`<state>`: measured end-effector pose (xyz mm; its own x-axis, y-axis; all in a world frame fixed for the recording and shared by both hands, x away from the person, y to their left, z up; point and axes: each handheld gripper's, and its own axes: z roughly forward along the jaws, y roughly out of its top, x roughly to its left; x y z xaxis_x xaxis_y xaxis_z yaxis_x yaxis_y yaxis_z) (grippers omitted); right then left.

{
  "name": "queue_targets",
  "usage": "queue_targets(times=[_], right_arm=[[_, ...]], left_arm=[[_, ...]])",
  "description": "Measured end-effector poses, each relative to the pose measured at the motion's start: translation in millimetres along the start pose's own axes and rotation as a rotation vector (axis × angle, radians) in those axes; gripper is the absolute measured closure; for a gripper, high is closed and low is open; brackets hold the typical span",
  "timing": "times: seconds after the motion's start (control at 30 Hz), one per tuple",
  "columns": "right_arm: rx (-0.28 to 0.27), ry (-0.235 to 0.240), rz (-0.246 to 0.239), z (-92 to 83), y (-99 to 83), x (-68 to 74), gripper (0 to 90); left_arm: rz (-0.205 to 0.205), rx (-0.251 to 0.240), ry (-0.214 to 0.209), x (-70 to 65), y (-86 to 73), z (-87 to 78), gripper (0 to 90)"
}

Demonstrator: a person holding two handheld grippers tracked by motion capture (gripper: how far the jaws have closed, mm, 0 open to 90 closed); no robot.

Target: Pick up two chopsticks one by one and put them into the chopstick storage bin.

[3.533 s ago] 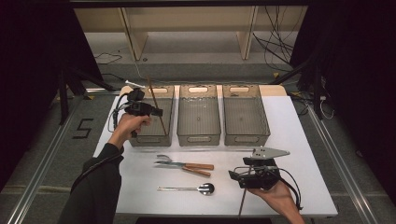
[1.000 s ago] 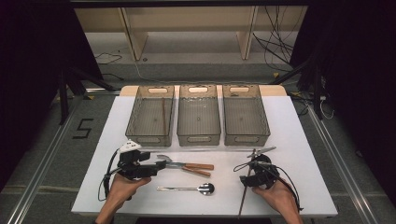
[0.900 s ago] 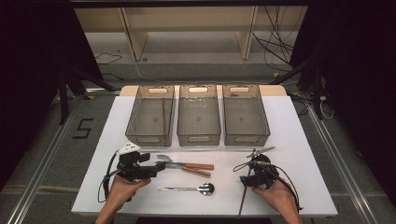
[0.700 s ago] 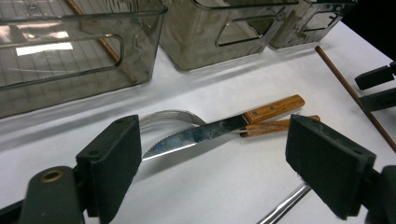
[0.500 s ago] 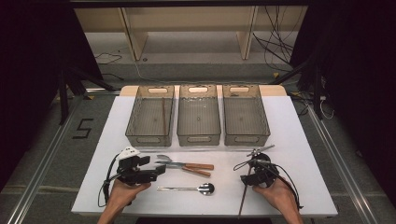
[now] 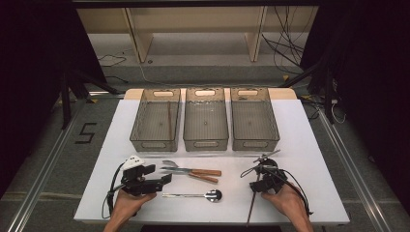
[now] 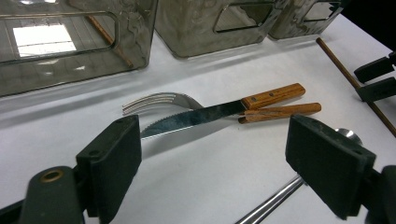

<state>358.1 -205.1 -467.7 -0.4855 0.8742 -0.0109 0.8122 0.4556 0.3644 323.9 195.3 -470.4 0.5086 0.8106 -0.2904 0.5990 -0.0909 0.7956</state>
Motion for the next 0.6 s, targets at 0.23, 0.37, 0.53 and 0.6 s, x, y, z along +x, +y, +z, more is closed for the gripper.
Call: queue_targets(times=[0.23,0.37,0.53,0.6], right_arm=[[0.017,-0.011,-0.004,0.3,2.4,0.1,45.4],[0.033,-0.013,-0.017,0.7,4.5,0.0,47.3],[0.078,-0.008,-0.031,1.3,10.4,0.2,49.5],[0.092,-0.007,-0.036,1.5,12.5,0.4,50.8]], left_arm=[[0.003,0.001,-0.002,-0.2,-0.5,0.4,18.2],[0.012,0.005,-0.002,-1.7,-1.5,1.2,18.2],[0.017,0.006,-0.006,-4.6,-2.2,1.2,18.2],[0.016,0.003,-0.006,-4.6,-2.1,1.0,18.2]])
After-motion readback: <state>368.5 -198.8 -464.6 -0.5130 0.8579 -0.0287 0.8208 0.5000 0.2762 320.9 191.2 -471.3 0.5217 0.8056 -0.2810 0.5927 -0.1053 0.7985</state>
